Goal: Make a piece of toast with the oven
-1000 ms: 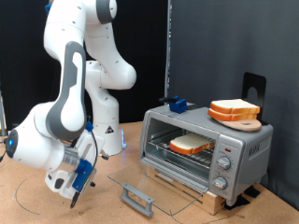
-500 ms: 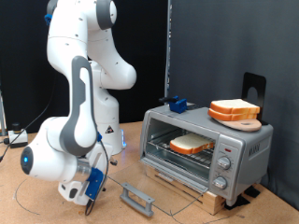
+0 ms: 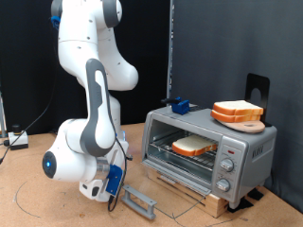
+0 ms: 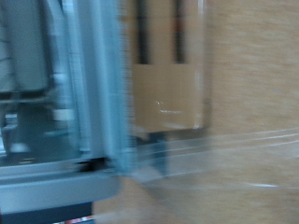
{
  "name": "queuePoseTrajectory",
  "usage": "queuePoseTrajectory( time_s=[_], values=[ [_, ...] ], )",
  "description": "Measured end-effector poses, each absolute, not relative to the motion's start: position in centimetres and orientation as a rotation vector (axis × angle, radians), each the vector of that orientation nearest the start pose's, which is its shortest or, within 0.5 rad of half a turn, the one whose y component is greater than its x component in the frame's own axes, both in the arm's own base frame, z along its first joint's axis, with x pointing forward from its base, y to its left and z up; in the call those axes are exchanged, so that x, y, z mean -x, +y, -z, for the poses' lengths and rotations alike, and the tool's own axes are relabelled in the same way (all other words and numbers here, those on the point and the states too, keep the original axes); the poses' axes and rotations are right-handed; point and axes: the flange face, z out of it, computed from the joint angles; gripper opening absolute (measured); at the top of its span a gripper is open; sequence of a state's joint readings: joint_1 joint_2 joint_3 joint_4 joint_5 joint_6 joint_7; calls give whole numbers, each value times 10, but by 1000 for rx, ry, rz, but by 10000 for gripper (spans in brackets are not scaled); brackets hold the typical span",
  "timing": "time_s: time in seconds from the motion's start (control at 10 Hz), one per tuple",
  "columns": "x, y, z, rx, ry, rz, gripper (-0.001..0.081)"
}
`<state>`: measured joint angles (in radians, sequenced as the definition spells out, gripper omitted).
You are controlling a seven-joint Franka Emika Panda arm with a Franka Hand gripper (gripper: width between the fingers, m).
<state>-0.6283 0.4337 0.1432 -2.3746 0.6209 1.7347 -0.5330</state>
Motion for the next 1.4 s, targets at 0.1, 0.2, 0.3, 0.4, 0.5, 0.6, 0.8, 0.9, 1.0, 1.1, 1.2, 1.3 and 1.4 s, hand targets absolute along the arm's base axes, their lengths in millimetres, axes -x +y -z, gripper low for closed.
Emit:
queuePoseTrajectory(
  time_s=[0.1,0.2,0.3,0.4,0.5,0.6,0.8,0.9,1.0,1.1,1.2,1.3,1.4],
  values=[
    [-359,-126,-142,1964,397,-718,807],
    [-357,-130,-153,1918,376,-697,807],
    [-354,-134,-163,1879,364,-686,807],
    [-352,-136,-172,1861,358,-682,807],
    [-350,-136,-182,1855,350,-682,807],
    [-349,-132,-190,1860,340,-683,807],
    [-345,-119,-203,1872,324,-681,807],
    [-343,-114,-209,1876,328,-682,807],
    [-340,-107,-213,1878,331,-685,807],
    [-337,-100,-217,1879,332,-693,807],
    [-334,-92,-220,1880,328,-700,807],
    [-331,-83,-223,1882,317,-705,807],
    [-328,-73,-226,1883,307,-709,807]
  ],
)
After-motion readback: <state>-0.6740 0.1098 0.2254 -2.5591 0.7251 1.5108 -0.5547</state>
